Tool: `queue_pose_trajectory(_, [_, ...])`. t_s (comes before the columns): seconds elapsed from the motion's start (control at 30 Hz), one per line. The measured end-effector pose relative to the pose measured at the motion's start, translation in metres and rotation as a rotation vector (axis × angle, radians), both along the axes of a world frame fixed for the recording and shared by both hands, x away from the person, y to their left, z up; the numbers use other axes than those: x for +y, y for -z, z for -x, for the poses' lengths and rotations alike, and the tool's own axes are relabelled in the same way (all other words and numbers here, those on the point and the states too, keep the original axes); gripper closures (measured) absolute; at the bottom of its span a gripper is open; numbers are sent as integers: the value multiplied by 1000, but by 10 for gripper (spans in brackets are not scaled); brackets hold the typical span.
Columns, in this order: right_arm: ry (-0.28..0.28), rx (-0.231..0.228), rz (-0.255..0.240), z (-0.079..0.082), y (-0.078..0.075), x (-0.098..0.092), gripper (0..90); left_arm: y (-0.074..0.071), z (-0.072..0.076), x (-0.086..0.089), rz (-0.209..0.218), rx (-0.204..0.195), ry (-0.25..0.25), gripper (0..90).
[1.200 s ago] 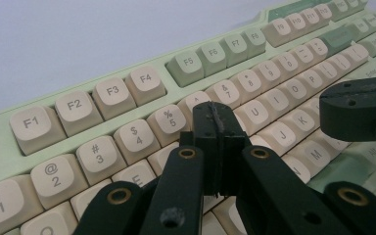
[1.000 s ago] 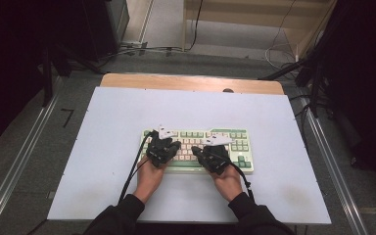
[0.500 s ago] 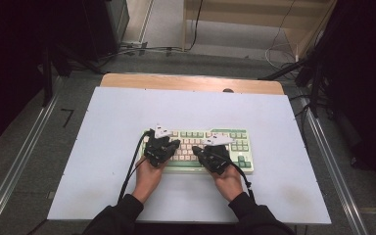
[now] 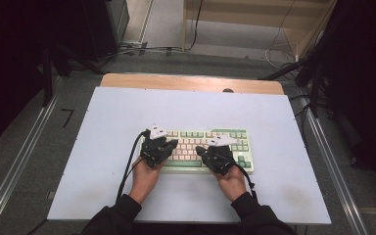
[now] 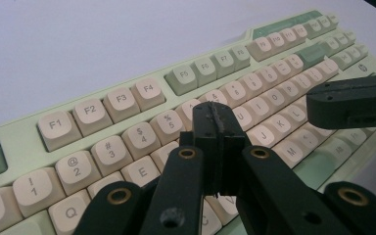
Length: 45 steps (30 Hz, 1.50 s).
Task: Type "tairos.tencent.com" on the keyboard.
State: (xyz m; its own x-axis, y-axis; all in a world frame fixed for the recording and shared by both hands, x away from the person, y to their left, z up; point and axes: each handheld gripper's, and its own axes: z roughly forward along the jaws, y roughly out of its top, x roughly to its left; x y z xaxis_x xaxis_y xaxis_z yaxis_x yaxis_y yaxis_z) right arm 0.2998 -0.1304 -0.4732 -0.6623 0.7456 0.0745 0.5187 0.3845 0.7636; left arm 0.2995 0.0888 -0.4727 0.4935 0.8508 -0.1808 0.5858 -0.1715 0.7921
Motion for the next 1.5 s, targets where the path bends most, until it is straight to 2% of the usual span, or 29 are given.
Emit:
queue_pose_trajectory(0.33, [9,0,6,3,0,-9,873,-3,3,5,1,-5,2,900])
queue_pose_trajectory(0.67, [25,20,26,4,4,-15,873,-4,7,12,8,-6,-3,900])
queue_pose_trajectory(1.5, [38,45,49,2,11,-16,873,-2,10,21,16,8,-12,900])
